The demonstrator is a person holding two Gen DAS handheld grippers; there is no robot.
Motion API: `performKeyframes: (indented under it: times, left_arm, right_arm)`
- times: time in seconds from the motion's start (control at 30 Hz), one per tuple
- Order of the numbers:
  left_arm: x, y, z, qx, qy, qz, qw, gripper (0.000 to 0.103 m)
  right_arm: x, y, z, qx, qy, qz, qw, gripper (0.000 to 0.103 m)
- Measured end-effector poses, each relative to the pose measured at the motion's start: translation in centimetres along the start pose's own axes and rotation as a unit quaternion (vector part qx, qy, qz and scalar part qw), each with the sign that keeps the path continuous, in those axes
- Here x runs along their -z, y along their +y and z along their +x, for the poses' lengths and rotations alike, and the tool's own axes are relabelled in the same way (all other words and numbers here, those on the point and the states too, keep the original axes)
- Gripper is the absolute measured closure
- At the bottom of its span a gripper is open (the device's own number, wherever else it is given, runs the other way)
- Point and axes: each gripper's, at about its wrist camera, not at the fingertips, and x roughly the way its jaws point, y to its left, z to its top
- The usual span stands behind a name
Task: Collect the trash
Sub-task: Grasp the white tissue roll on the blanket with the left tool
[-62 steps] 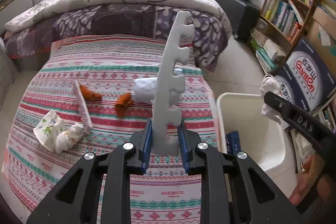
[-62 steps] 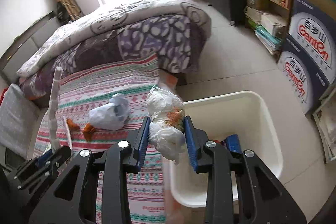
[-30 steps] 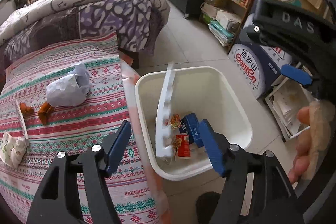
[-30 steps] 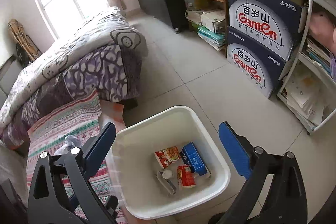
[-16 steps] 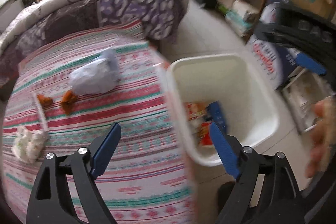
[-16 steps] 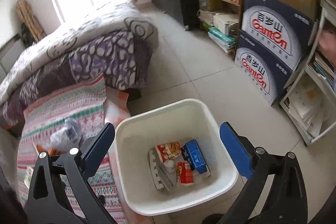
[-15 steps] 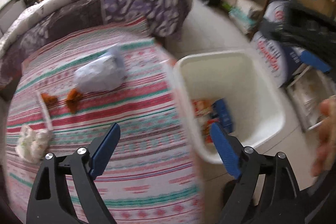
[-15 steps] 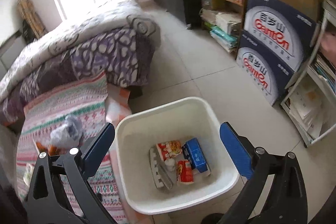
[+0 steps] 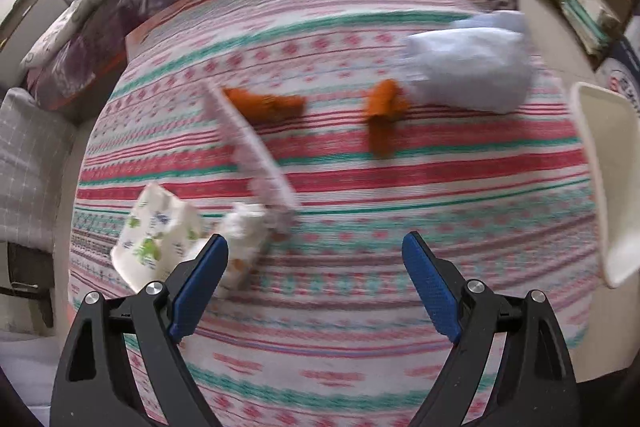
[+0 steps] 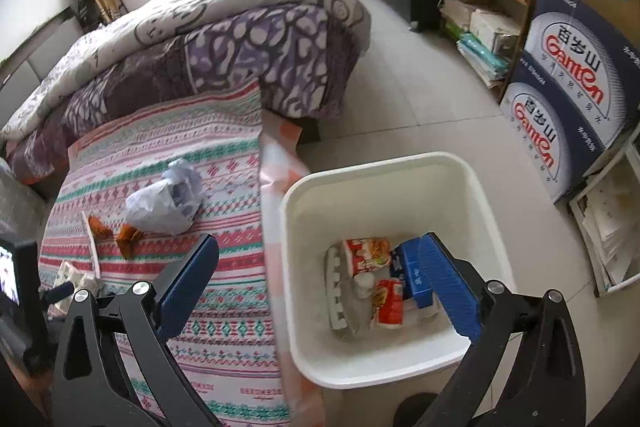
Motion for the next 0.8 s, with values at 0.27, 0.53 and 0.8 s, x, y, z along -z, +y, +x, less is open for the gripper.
performKeyframes:
  times: [0.27,0.53,0.8]
  left_arm:
    - [1.2,4.7,3.7,0.014,0.025,-0.024,0.9993,0.016]
    - [2.8,5.7,2.7,-0.010,0.013,-0.018,0.9997,0.063]
    - [4.4,9.8,1.6,0.009,-0.002,-0.087,0.9961,0.074]
  right_arm:
    - [0.6,2.9,0.8,-0.012,0.015,-0.026,0.999,0.007]
    - [1.3,5.2,1.9,-0.020,0.035,-0.042,0.998,0.007]
    - [2.6,8.7,2.5,-0.032,0.043,-0.071,0.996,0.007]
